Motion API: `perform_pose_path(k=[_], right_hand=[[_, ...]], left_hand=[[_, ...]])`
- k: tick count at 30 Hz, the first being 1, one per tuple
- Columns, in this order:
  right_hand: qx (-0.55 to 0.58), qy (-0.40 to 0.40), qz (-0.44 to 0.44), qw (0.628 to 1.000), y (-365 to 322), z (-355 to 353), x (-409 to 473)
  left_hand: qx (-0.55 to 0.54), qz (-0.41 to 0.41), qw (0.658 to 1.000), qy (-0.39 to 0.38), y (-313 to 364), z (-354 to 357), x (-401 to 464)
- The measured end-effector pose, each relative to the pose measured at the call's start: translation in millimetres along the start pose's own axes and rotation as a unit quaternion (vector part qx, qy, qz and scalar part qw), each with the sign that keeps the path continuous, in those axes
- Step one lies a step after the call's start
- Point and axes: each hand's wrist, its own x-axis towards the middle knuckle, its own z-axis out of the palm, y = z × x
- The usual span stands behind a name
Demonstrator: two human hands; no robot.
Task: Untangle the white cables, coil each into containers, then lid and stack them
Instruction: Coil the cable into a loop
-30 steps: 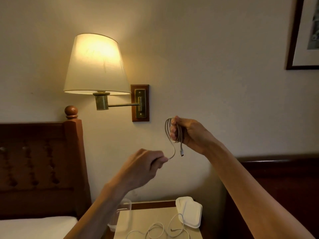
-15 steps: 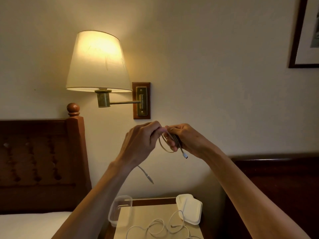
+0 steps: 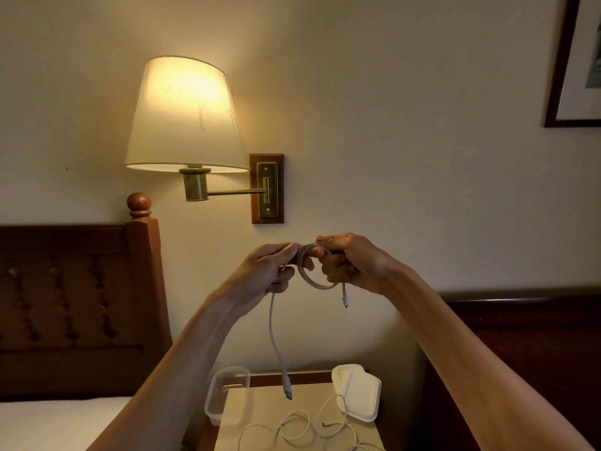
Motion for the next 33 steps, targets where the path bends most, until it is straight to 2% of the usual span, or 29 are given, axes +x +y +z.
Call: perform_pose_path(k=[5, 10, 13, 17, 21, 24, 27, 30, 33], right_hand=[[0.002, 0.028, 0.002, 1.000, 0.8, 2.6, 3.6], [-0.039, 0.058, -0.028, 0.997, 9.1, 9.5, 9.5], [-0.142, 0.130, -0.071, 0.979, 18.3, 13.5, 10.4], [-0.243, 0.206, -0.110, 0.942, 31.5, 2.8, 1.5], [-0.340, 0.214, -0.065, 0.913, 34.6, -4.5, -8.4], [-0.296, 0.205, -0.004, 0.933, 25.6, -4.6, -10.7], [-0.174, 0.251, -0.015, 0.952, 12.0, -0.4, -9.9], [-0.094, 0.278, -0.049, 0.955, 10.4, 10.4, -5.0], [-0.089, 0.306, -0.097, 0.943, 24.7, 21.8, -1.6]], left_hand=[[-0.026, -0.050, 0.998, -0.031, 3.2, 2.8, -0.9], [0.082, -0.027, 0.993, 0.076, 1.6, 19.0, 7.4], [0.107, 0.009, 0.984, 0.141, -6.4, 24.9, 10.7], [0.091, 0.031, 0.979, 0.182, -18.2, 22.0, 10.0], [0.142, 0.061, 0.967, 0.204, -30.5, 23.0, 11.0], [0.220, 0.111, 0.946, 0.210, -38.3, 24.3, 13.5], [0.301, 0.146, 0.916, 0.220, -45.0, 24.0, 16.6], [0.288, 0.142, 0.917, 0.234, -47.0, 28.5, 19.5], [0.261, 0.125, 0.925, 0.247, -43.8, 28.9, 20.4]])
